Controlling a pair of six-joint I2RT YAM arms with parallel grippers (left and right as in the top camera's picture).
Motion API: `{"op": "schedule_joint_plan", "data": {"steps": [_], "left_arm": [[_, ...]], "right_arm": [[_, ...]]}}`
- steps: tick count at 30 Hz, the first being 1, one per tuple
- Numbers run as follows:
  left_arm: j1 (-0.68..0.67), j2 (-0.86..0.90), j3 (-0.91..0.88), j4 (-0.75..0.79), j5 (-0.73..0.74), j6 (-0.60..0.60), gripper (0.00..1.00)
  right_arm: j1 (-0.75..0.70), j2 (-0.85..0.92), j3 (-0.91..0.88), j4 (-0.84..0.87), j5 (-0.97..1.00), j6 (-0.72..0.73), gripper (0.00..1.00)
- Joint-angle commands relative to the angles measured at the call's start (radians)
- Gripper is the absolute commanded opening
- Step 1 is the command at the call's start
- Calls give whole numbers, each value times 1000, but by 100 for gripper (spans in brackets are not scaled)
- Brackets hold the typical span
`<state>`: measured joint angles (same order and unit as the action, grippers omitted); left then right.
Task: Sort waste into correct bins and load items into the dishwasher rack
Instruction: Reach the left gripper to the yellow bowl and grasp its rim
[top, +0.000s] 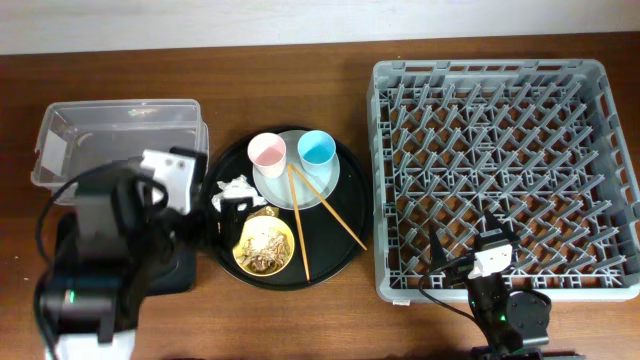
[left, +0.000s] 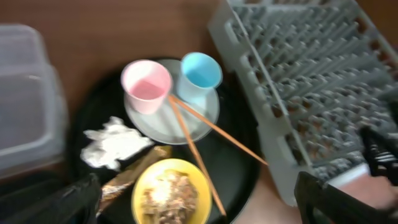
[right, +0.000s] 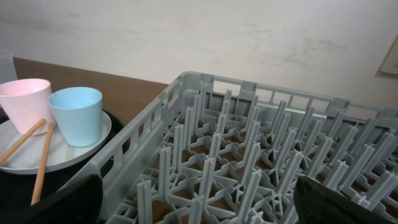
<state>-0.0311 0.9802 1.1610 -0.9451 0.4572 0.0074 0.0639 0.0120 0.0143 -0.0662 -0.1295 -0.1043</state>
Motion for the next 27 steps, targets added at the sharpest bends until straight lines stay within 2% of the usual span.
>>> {"op": "schedule_joint_plan", "data": {"steps": [1,2,3,6,7,9,15,20,24,27], "left_arm": [[-3,83,26,-36,47,-4,37],[-3,106,26,-58,12,-13,13],[-3,140,26,-98,-93,-91,1],[-4,182,19,-163,-289,-230,1],[-6,193,15,-180,-314,-234,2],[-24,211,8,-203,-319,-230,11],[-217,244,-35,-184,-320,-232,40],[-391,296,-139,-72,-327,-354,41],[-498,358,-214,83,-340,-363,41],[-554,415,-225,142,-414,-363,41]], "right_arm": [[-8,-6,-9,0,2,8,98],[-8,-6,-9,0,2,8,99],[-8,-6,-9,0,2,8,98],[-8,-6,-9,0,2,8,98],[-8,-6,-9,0,2,8,98],[-8,-6,-9,0,2,8,98],[-8,-6,-9,0,2,8,98],[-8,-6,-9,0,2,8,98],[-8,-6,-9,0,2,8,98],[-8,-6,-9,0,2,8,98]]}}
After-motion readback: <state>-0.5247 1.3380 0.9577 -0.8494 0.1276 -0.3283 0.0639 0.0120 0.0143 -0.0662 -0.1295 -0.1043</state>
